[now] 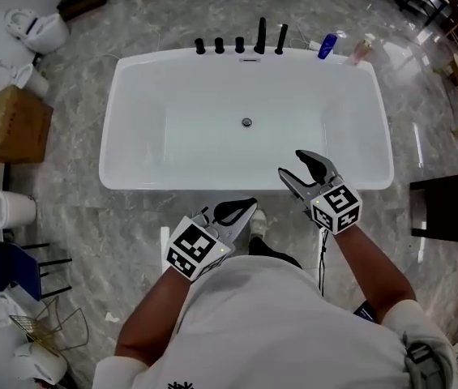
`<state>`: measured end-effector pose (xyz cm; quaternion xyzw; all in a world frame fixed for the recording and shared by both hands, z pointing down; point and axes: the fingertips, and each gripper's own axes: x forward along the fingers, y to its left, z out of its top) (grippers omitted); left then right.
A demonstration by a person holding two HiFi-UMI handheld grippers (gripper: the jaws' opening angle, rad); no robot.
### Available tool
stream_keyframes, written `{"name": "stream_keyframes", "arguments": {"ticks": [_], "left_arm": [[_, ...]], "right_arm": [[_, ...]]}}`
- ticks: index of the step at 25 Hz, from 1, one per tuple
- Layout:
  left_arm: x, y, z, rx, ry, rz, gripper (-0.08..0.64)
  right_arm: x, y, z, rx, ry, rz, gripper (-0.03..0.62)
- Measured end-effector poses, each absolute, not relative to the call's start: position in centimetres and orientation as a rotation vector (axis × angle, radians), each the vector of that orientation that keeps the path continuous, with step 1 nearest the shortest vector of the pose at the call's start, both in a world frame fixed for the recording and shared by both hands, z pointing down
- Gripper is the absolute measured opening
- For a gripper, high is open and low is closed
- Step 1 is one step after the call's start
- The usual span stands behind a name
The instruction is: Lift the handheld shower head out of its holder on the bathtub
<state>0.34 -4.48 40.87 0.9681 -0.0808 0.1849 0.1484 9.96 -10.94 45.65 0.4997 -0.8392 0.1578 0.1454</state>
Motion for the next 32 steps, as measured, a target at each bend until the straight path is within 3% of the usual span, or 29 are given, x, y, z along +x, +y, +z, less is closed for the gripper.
{"name": "stream_keyframes", "arguments": {"ticks": [18, 32], "left_arm": [[2.6, -4.7, 41.2, 2.719, -0.378, 0.459, 0.006], [13.8, -16.2, 43.6, 2.624, -0.614, 0.542, 0.006]], "right_arm": [[16.8, -15.8, 48.6, 1.425, -2.371, 0.423, 0.252], [29.9, -34.5, 54.9, 1.301, -2.393, 0.409, 0.239]]}}
